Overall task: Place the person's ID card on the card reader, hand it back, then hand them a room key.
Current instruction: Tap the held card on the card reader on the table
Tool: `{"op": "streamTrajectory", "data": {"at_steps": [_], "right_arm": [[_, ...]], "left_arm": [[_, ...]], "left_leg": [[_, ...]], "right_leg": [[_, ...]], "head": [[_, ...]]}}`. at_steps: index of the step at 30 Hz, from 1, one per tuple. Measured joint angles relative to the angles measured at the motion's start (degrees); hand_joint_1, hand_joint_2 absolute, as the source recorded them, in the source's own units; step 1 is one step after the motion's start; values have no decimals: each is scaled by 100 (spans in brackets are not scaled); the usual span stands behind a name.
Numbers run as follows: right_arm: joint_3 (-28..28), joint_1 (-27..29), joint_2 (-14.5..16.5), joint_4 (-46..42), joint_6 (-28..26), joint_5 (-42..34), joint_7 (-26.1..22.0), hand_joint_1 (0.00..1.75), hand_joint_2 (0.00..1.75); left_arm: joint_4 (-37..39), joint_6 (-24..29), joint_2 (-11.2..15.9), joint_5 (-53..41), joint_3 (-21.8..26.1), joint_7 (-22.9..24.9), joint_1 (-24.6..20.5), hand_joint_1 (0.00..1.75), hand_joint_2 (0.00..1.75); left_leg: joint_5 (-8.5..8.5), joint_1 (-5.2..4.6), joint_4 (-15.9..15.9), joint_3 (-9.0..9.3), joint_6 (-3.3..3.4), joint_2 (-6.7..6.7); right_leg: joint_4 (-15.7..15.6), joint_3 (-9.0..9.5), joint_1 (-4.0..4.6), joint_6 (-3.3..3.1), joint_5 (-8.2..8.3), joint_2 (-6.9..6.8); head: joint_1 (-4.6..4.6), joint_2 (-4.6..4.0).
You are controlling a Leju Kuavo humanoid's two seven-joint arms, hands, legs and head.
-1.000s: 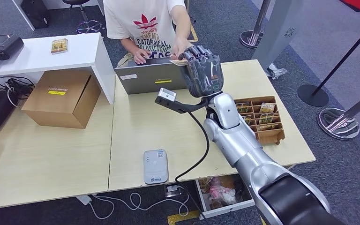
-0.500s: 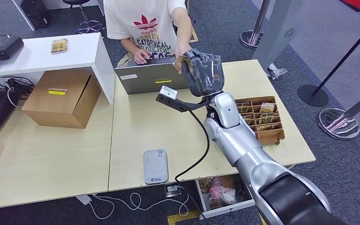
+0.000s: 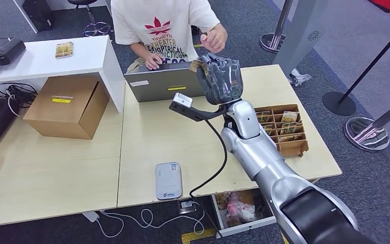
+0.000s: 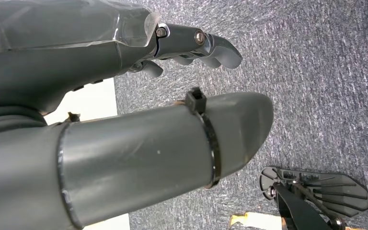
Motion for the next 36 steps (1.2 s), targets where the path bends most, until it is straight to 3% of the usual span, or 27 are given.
{"op": "streamTrajectory", "data": {"at_steps": [9,11,15,17,25,36], "right_arm": [[11,-1,0,16,54,-323,-111,175,175],[11,13,5,-7,490,-890,-313,175,175],[83,240,16,-292,2343,-2492,-434,175,175],[203,388,6,-438,2761,-2941,-407,175,175],[840,814,-143,-704,3521,-3932,-333,175,175],[1788,1005,-167,-608,4233,-4393,-297,175,175]], "left_arm": [[0,-9,16,-4,-32,-9,2,0,0],[0,-33,18,8,-32,-18,2,0,0],[0,-93,30,32,-32,-61,7,0,0],[0,-113,34,27,-32,-93,11,0,0],[0,-136,36,-26,-71,-140,16,0,0],[0,-99,33,117,-85,-142,21,0,0]], "left_leg": [[0,0,0,0,0,0],[0,0,0,0,0,0],[0,0,0,0,0,1],[0,0,0,0,0,0],[0,0,0,0,0,2],[0,1,0,-2,0,1]], "right_leg": [[0,0,0,0,0,0],[0,0,0,0,0,0],[0,-1,0,0,0,0],[0,-2,1,0,0,0],[-1,-2,1,0,-1,1],[-1,-2,1,0,0,0]], "head": [[0,0],[-1,0],[-1,0],[-1,0],[-1,0],[-1,0]]}}
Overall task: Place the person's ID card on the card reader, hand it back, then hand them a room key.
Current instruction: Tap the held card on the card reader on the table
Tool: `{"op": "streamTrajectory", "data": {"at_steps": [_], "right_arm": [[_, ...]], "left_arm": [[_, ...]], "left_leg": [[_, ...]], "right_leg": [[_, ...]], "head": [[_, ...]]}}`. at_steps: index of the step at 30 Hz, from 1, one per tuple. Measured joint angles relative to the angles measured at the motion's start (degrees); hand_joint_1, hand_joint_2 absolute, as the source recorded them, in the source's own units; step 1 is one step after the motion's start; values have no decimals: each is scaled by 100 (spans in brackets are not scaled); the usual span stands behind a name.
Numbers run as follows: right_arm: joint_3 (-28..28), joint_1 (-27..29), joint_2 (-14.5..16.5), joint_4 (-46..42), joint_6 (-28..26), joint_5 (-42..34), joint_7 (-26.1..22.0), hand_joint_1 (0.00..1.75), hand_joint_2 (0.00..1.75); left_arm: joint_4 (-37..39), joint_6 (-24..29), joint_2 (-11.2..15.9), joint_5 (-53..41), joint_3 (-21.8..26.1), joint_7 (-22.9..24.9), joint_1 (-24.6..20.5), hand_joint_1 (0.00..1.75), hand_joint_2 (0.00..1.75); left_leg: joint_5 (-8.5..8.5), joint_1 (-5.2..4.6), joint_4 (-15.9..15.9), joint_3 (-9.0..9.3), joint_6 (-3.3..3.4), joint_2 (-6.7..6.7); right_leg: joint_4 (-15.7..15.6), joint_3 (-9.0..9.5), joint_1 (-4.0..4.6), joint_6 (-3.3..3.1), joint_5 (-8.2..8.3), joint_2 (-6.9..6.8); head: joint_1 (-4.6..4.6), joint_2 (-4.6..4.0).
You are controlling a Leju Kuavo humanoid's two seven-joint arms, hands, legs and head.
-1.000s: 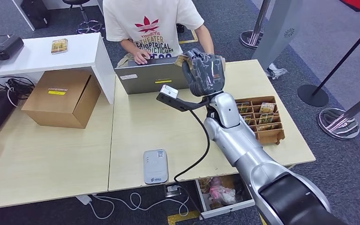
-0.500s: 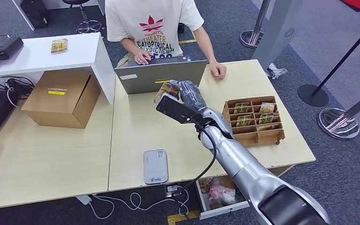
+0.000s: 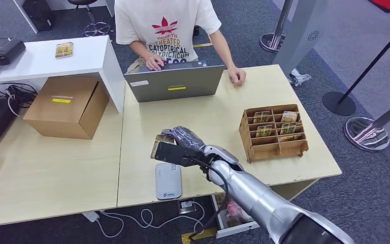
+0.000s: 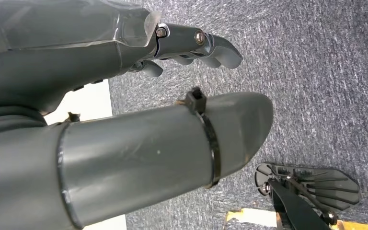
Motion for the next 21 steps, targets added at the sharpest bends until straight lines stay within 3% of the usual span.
{"op": "streamTrajectory", "data": {"at_steps": [12,21], "right_arm": [[887,-3,45,726,374,-227,49,175,175],[1203,-7,111,1037,531,-244,143,175,175]], "left_arm": [[0,-2,0,-40,0,-1,3,0,0],[0,1,0,-60,0,0,3,0,0]], "left_leg": [[0,-1,0,-1,0,0],[0,0,0,0,0,0]], "right_leg": [[0,0,-1,0,0,0],[0,0,0,0,0,0]], "head": [[1,0],[1,0]]}}
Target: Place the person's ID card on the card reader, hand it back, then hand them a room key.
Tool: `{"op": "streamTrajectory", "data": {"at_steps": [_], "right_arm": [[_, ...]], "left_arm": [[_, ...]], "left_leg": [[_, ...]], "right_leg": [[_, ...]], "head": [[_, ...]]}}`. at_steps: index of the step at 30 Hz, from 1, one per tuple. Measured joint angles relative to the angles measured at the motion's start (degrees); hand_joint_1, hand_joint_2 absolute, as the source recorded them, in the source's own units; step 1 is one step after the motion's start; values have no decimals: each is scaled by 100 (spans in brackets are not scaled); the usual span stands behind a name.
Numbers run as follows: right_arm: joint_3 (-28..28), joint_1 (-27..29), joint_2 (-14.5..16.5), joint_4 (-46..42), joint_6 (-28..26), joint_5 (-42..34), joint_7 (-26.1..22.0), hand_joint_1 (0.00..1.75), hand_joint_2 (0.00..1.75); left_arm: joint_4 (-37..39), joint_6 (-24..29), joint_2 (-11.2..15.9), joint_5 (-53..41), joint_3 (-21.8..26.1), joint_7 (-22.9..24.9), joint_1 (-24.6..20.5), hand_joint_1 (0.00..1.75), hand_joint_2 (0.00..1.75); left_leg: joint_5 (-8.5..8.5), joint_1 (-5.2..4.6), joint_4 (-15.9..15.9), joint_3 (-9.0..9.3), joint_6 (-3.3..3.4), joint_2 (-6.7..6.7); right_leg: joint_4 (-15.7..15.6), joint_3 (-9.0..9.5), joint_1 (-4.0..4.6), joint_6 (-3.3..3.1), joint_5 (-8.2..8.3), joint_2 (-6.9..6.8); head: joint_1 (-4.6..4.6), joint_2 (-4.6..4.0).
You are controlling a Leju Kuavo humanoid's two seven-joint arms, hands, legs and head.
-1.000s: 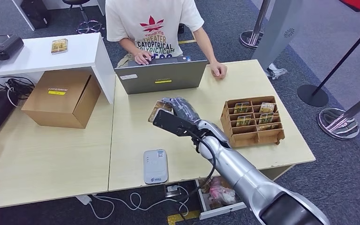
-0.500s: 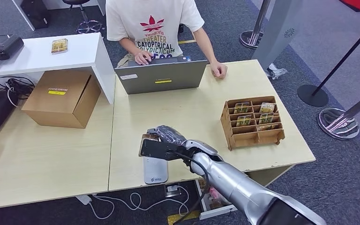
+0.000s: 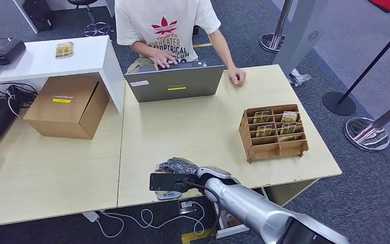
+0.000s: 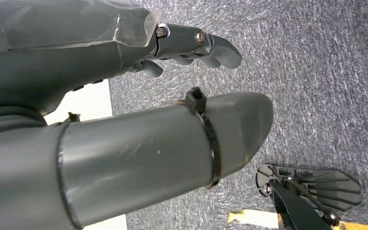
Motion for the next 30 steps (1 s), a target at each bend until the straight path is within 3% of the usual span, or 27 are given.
{"op": "streamTrajectory", "data": {"at_steps": [12,30], "right_arm": [[326,-95,209,535,115,-23,146,175,175],[340,-190,269,710,131,-142,128,175,175]], "left_arm": [[0,11,1,-58,-1,39,-7,0,0],[0,-20,7,-66,-35,70,-7,0,0]], "left_leg": [[0,0,0,13,-1,7],[5,0,0,23,-6,7]], "right_leg": [[0,7,0,-1,1,10],[0,19,0,-7,12,9]], "head": [[-1,0],[0,0]]}}
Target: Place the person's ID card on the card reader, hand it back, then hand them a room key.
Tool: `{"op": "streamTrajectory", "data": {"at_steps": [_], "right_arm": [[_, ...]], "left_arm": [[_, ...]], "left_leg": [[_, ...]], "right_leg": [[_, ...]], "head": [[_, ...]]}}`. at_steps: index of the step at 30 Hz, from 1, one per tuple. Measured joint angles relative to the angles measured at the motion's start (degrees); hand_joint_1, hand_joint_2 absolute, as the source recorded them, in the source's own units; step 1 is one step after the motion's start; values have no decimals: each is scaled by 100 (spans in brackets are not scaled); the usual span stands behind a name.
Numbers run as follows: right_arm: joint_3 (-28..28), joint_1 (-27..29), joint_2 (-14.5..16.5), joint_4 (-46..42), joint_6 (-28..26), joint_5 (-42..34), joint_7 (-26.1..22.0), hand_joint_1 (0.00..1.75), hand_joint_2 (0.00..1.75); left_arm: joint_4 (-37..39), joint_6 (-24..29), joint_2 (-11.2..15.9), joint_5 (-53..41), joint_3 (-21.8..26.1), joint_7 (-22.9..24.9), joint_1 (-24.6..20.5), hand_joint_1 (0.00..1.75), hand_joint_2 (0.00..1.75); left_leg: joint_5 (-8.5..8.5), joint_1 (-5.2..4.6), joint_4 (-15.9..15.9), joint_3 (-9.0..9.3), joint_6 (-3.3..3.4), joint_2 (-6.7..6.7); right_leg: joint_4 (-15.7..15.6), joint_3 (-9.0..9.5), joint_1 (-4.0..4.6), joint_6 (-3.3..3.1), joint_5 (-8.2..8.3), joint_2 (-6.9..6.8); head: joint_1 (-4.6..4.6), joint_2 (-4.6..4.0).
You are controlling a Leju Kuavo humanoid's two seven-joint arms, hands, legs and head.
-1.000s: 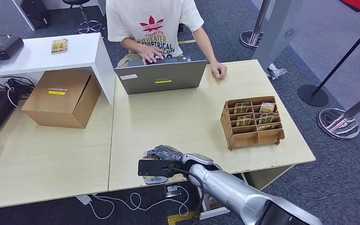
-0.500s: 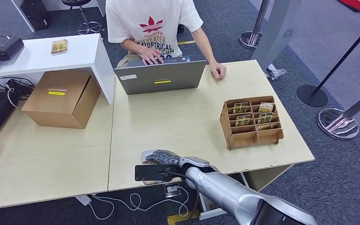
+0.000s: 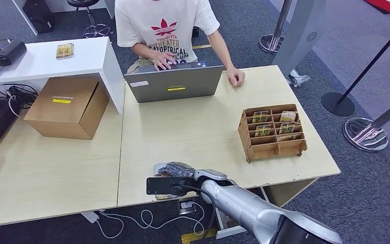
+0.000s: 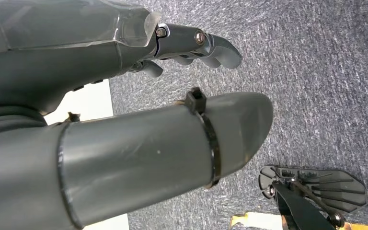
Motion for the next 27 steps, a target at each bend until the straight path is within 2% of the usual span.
{"op": "streamTrajectory", "data": {"at_steps": [8,18,21,27], "right_arm": [[-10,-209,39,-247,-27,-247,-318,175,175],[-282,-487,-9,-1015,-284,-602,-406,175,175],[-406,-528,-65,-1268,-601,-546,-422,175,175],[-750,-591,-270,-1891,-1671,11,-362,175,175]], "left_arm": [[0,7,-2,100,0,-6,0,0,0],[0,7,-2,120,0,-17,1,0,0],[0,9,-2,122,0,-20,2,0,0],[0,19,-7,120,0,-68,3,0,0]], "left_leg": [[1,2,0,-6,-1,0],[1,0,0,-7,-1,0],[1,0,1,-8,-1,0],[1,0,1,-8,-1,0]], "right_leg": [[0,-6,0,0,1,0],[0,-9,0,0,1,1],[0,-9,0,0,1,0],[-1,-10,0,0,1,0]], "head": [[-1,0],[-1,0],[0,0],[0,0]]}}
